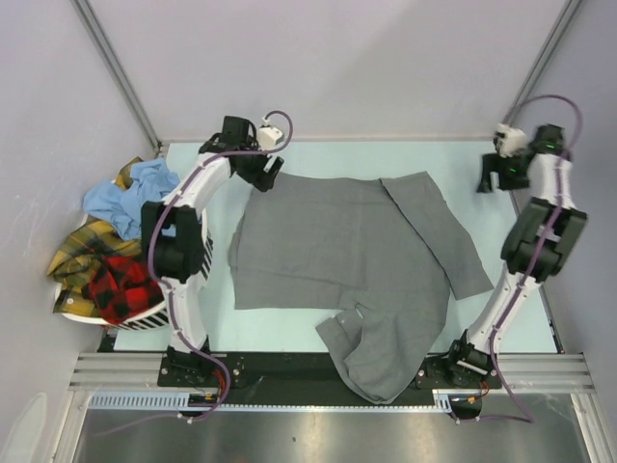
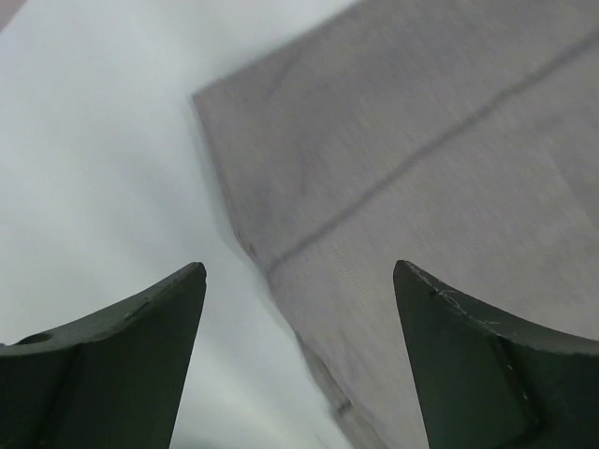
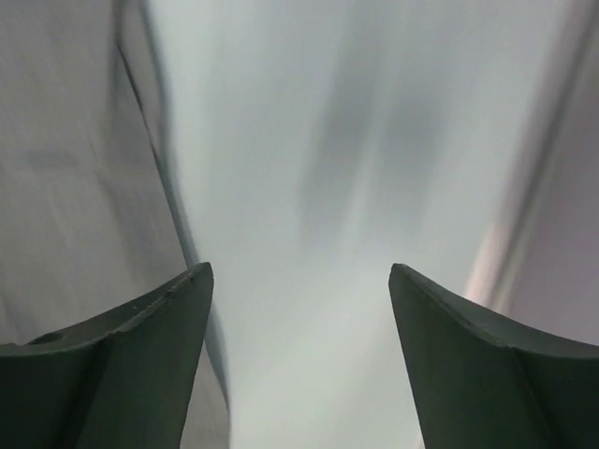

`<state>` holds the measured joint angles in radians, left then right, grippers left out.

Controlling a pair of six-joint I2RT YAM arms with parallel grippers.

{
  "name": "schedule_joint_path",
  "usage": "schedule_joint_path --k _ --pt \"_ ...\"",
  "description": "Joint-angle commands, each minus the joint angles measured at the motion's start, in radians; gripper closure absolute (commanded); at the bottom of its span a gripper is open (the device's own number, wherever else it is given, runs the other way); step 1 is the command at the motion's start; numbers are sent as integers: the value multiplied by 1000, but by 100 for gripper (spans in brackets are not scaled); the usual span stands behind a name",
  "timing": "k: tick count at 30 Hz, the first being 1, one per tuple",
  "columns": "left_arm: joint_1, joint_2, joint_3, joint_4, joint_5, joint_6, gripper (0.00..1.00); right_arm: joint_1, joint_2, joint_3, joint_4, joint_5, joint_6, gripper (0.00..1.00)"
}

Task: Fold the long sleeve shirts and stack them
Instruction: Flatten the shirt out

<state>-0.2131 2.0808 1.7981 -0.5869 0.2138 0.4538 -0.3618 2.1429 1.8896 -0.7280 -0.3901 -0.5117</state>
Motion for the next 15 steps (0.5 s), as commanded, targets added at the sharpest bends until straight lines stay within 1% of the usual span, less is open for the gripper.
schedule_joint_path --k 1,3,4,5,9,15 --pt "-5 -201 -89 -174 177 29 12 -152 -173 -109 -463 -109 -172 21" --pt "-5 -243 -126 -192 202 39 12 -196 -233 -234 -467 -95 -189 23" --pt "-6 -260 -169 -194 205 37 11 -206 -259 -342 -438 -78 -185 23" --pt "-6 -283 -186 -194 213 42 11 -209 -305 -383 -423 -67 -179 24" --pt "-5 -315 -221 -211 225 51 11 -201 -337 -501 -363 -47 -104 27" --pt "-6 -352 -256 -229 228 62 10 -183 -298 -641 -200 43 -37 31"
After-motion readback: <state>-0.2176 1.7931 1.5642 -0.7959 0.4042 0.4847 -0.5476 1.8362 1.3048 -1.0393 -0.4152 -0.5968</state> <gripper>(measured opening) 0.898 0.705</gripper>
